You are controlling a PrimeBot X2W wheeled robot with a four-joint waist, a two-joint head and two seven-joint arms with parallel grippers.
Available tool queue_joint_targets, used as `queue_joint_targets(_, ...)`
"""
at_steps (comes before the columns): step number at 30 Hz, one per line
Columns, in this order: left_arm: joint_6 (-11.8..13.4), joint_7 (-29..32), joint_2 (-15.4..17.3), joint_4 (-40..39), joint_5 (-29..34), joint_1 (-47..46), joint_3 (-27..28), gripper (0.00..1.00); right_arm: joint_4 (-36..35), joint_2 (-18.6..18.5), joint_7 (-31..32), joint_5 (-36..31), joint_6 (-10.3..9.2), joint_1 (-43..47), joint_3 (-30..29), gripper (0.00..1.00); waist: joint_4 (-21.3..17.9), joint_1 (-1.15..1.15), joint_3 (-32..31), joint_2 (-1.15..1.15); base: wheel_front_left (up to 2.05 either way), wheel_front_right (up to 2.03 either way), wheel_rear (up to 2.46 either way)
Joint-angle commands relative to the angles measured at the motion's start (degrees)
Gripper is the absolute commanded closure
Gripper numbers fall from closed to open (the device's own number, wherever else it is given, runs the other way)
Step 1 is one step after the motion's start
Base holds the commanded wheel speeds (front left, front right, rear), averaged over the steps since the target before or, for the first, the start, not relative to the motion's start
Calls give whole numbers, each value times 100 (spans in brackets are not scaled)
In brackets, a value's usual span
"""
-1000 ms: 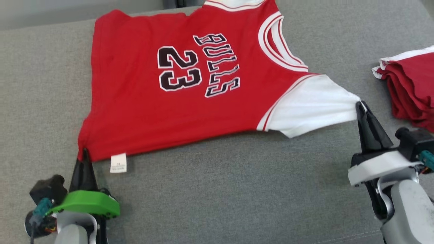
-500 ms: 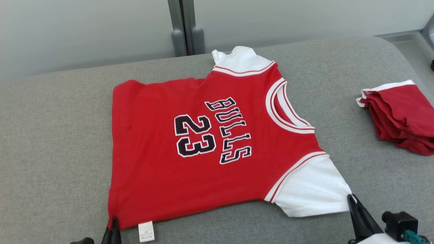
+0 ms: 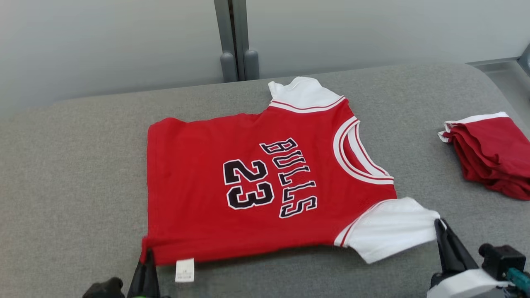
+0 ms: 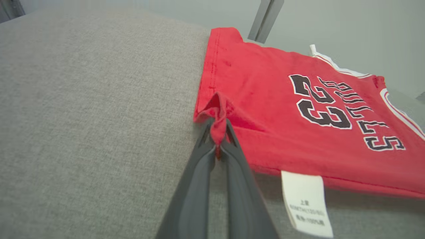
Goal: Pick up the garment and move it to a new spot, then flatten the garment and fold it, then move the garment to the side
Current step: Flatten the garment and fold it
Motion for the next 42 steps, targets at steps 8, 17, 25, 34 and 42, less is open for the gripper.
queue_joint_targets(8,22,-17,39,151,17,-1278,-302,100,93,-45,-25,-61,-13,-1357,6,100,171,0,813,0,0,0,0)
queue_joint_targets(17,78,-17,40,613,211,-2400,-332,100,633,-175,-25,-308,-12,-2762,121,100,225,0,1489,0,0,0,0)
queue_joint_targets(25,202,-12,39,930,287,-2915,-339,100,1076,-220,-26,-596,-12,-3500,221,100,267,0,1783,0,0,0,0)
queue_joint_targets(34,458,-12,40,796,357,-2982,-295,0,1220,-145,-26,-728,-12,-3877,131,0,292,0,1853,0,0,0,0)
queue_joint_targets(42,676,-11,38,382,583,-2359,-161,0,905,-8,-25,-834,-12,-3134,-94,0,275,0,1632,0,0,0,0)
